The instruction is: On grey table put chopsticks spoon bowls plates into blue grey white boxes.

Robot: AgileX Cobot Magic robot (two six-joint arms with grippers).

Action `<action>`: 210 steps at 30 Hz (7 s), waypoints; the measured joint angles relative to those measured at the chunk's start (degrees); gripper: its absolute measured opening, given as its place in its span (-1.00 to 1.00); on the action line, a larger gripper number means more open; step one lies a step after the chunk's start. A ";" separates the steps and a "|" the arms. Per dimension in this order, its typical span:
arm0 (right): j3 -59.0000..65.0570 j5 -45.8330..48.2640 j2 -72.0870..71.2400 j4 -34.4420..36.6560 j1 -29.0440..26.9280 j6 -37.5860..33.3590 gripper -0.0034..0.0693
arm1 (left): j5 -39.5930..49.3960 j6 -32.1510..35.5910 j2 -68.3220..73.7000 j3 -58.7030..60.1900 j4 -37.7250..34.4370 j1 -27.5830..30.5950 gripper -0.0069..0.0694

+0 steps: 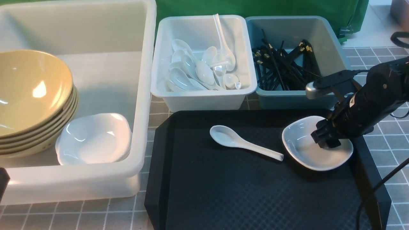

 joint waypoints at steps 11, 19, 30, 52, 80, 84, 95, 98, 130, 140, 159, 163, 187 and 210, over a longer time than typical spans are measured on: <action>-0.52 3.81 -2.97 5.82 1.56 -5.27 -0.42 | -0.61 0.00 0.00 0.00 0.04 0.00 -0.84; -6.88 11.76 -16.29 7.80 9.24 -9.65 -0.71 | -0.68 0.00 0.00 0.00 0.20 0.00 -0.84; -25.72 -3.94 -10.89 25.11 28.51 -15.79 -0.71 | -0.68 0.00 0.00 0.00 0.20 0.00 -0.84; -35.72 9.11 1.73 17.98 33.58 -20.13 0.16 | 0.03 0.00 0.00 0.00 0.20 0.00 -0.84; -19.45 -3.32 13.62 7.72 23.31 -17.97 -0.35 | -0.82 0.00 0.00 0.00 0.20 0.00 -0.84; -19.45 -3.32 13.54 7.65 23.19 -17.99 -0.70 | -0.82 0.00 0.00 0.00 0.20 0.00 -0.84; -19.45 3.59 -0.35 8.37 23.67 -18.05 -0.80 | -0.82 0.00 0.00 0.00 0.20 0.00 -0.84; -19.45 1.99 -5.03 8.05 23.36 -18.89 -0.80 | -0.82 0.00 0.00 0.00 0.20 0.00 -0.84; -42.30 4.45 0.95 7.68 17.40 -14.23 -0.11 | -0.65 0.00 0.00 0.00 0.26 0.00 -0.84; -15.35 -1.93 -38.95 7.41 17.40 -16.29 -0.82 | -0.84 0.00 0.00 0.00 0.26 0.00 -0.84; 60.16 -43.05 -94.93 7.41 17.40 -12.17 -0.81 | 1.13 0.00 0.00 0.00 0.26 0.00 -0.84; 63.16 -43.59 -100.51 8.06 17.40 -1.89 -0.81 | 1.13 0.00 0.00 0.00 0.26 0.00 -0.84; 64.07 -38.29 -104.02 3.92 -11.54 6.09 -0.79 | 1.31 0.00 0.00 0.00 0.26 0.00 -0.84; 64.07 -15.18 -104.43 3.75 -15.63 5.94 -0.78 | 1.37 0.00 0.00 0.00 0.26 0.00 -0.84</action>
